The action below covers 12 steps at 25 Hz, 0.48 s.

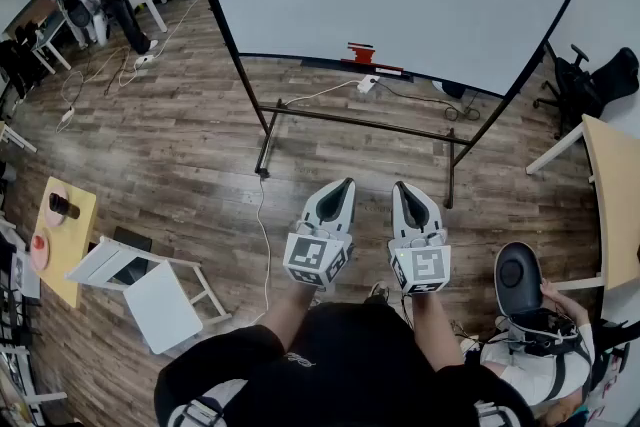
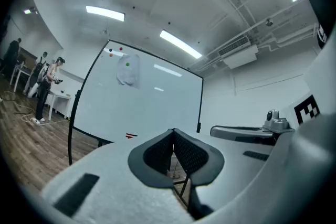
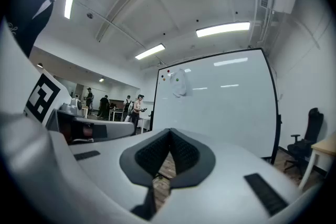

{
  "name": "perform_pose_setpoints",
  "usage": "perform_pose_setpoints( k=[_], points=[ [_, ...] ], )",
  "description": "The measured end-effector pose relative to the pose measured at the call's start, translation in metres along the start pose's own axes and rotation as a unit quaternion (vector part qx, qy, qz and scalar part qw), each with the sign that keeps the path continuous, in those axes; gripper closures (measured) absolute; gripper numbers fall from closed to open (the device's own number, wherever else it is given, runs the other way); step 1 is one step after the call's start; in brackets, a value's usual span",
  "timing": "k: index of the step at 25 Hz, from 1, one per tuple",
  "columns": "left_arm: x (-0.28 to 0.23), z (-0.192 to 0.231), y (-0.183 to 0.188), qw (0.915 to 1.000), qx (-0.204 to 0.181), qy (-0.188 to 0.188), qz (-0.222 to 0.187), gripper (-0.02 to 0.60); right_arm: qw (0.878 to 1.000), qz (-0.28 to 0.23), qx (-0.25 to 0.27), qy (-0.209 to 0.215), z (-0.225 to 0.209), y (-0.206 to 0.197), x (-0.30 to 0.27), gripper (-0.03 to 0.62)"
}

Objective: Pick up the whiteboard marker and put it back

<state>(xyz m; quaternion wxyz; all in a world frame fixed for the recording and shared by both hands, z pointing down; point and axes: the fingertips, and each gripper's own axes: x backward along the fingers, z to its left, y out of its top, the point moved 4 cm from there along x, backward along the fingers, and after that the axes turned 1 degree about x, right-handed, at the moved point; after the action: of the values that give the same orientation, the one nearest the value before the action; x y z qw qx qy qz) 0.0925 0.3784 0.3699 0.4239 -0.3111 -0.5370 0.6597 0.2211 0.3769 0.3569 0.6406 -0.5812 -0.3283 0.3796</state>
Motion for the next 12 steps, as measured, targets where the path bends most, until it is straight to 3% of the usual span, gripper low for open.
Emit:
perform_pose_setpoints(
  k=[12],
  points=[
    [0.020, 0.034, -0.020, 0.9990, -0.004, -0.032, 0.031, 0.575, 0.999, 0.009, -0.009, -0.035, 0.043, -0.017, -0.018, 0.592]
  ],
)
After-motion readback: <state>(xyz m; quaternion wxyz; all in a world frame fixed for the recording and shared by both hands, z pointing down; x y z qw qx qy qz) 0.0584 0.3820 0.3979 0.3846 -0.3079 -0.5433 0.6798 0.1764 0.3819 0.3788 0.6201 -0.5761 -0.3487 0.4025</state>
